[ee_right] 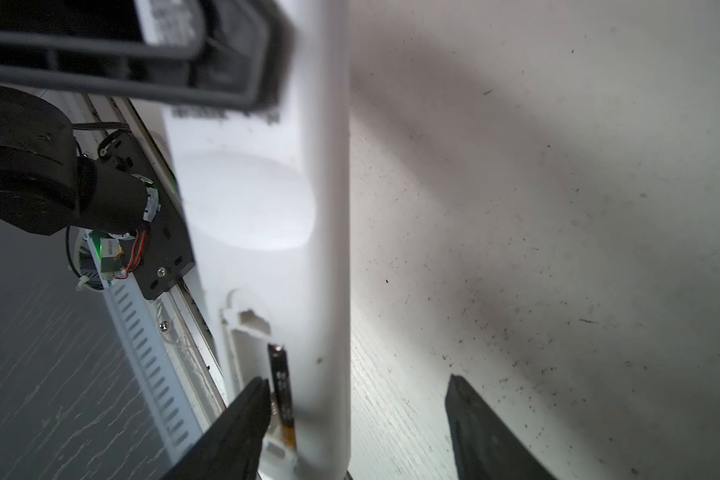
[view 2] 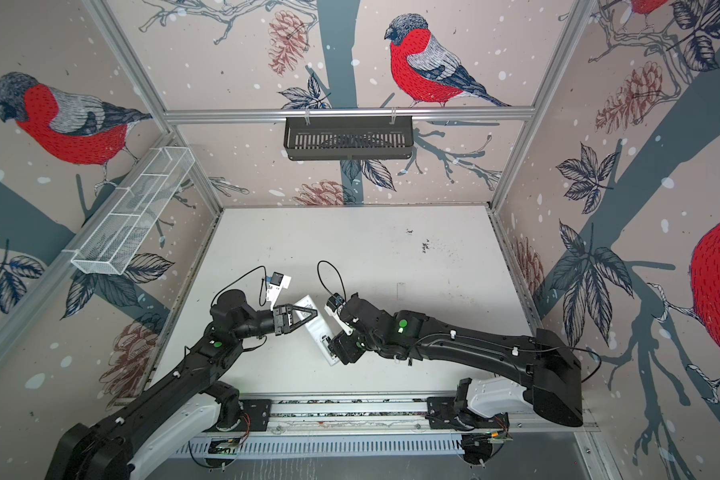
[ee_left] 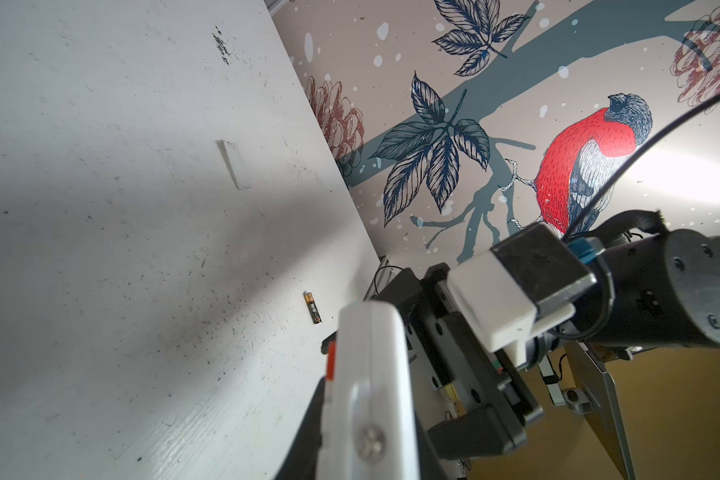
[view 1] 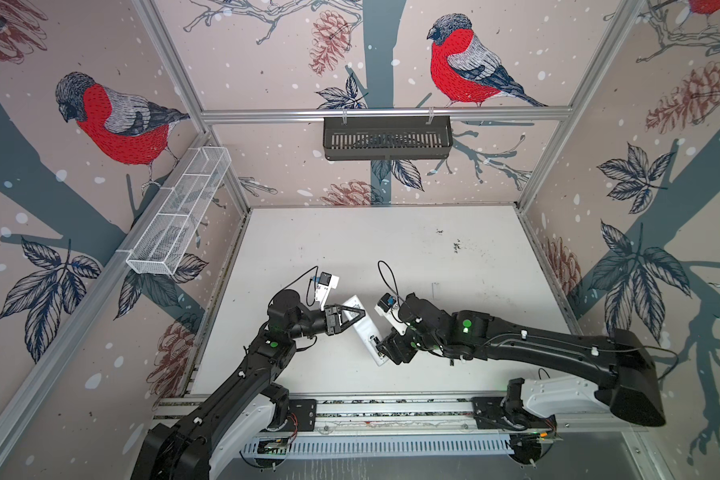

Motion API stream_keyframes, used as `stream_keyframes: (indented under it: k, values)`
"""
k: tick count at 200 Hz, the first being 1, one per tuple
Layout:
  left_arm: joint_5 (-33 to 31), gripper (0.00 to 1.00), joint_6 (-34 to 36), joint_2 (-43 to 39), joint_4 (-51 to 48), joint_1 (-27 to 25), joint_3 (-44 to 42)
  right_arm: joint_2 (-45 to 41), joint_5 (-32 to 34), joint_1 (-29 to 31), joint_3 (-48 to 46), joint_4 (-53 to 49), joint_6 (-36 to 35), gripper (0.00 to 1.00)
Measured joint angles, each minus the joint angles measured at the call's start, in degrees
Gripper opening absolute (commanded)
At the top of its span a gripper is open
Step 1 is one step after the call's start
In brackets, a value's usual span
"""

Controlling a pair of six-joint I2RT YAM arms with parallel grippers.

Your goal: Load the batteries into the remote control

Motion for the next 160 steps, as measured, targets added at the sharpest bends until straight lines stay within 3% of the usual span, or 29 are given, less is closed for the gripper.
stream_keyframes:
  k: [30,58,66,100,123,160]
  values:
    - [-1.1,0.0,0.0,0.0,0.0,0.0,-0.1,0.4,-0.8,0.0,-0.5,1.6,-0.4,0.41]
    - [-2.0,0.0,-0.1,0.2,0.6,0.0,-0.1,-0.3,-1.0,-0.5,-1.3,2.7,-0.4,0.39]
    - [-2.2,0.0,-0.1,0.3,0.8,0.0,-0.1,-0.6,-1.1,-0.6,-1.5,2.7,-0.4,0.44]
    - [-2.9,0.0,1.0,0.4,-1.9,-0.1,0.5,-1.9,0.5,-1.0,-1.8,1.0,-0.3,0.91]
    - [-7.1,0.0,4.7,-0.7,-7.6,-0.1,2.6,-4.4,2.1,-1.3,-2.4,-0.4,1.0,0.99]
    - [-16.8,0.0,9.3,-3.0,-16.2,-0.1,3.6,-4.9,9.2,-4.3,-3.1,-6.5,8.5,0.96]
